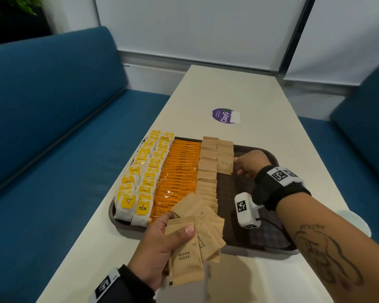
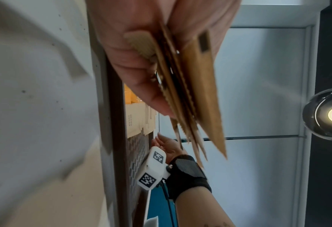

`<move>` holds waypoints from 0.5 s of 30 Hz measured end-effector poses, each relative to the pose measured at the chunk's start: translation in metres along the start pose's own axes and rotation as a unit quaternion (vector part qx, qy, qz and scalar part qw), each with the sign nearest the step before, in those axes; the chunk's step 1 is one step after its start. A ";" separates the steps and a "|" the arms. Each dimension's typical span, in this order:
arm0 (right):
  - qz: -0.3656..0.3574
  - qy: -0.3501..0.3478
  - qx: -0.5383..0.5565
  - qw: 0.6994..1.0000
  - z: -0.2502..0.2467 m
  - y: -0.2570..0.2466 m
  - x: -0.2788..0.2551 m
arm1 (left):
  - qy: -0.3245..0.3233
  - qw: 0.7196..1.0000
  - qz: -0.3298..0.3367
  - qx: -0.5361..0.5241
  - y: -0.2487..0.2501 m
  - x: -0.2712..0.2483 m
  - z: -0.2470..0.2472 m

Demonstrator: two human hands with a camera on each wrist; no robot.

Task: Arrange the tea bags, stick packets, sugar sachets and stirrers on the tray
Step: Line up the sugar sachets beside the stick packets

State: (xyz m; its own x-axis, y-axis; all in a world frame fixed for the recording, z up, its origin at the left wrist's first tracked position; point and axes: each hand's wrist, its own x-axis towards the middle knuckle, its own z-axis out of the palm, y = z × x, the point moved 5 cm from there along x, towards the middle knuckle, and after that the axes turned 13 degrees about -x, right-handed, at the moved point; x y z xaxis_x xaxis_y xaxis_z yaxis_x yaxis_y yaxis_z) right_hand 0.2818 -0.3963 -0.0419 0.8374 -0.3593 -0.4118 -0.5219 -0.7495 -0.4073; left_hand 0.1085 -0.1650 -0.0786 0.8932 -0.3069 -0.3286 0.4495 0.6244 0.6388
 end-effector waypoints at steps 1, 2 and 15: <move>-0.032 0.015 0.023 0.999 -0.006 0.000 -0.011 | -0.004 1.000 0.006 0.000 0.000 -0.001 0.003; -0.075 0.019 0.045 0.996 -0.011 0.000 -0.028 | -0.009 1.000 0.007 0.001 0.000 -0.003 0.008; -0.220 -0.159 0.127 0.954 0.027 0.044 -0.166 | -0.034 0.998 0.028 0.047 -0.033 -0.009 0.038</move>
State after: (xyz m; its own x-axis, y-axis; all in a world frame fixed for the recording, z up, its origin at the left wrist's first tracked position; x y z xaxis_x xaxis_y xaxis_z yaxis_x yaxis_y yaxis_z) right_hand 0.1155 -0.3552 -0.0136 0.9145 0.1760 -0.3642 -0.1867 -0.6151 -0.7661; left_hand 0.0857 -0.2099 -0.0704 0.9142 -0.3230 -0.2446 0.3947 0.5734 0.7180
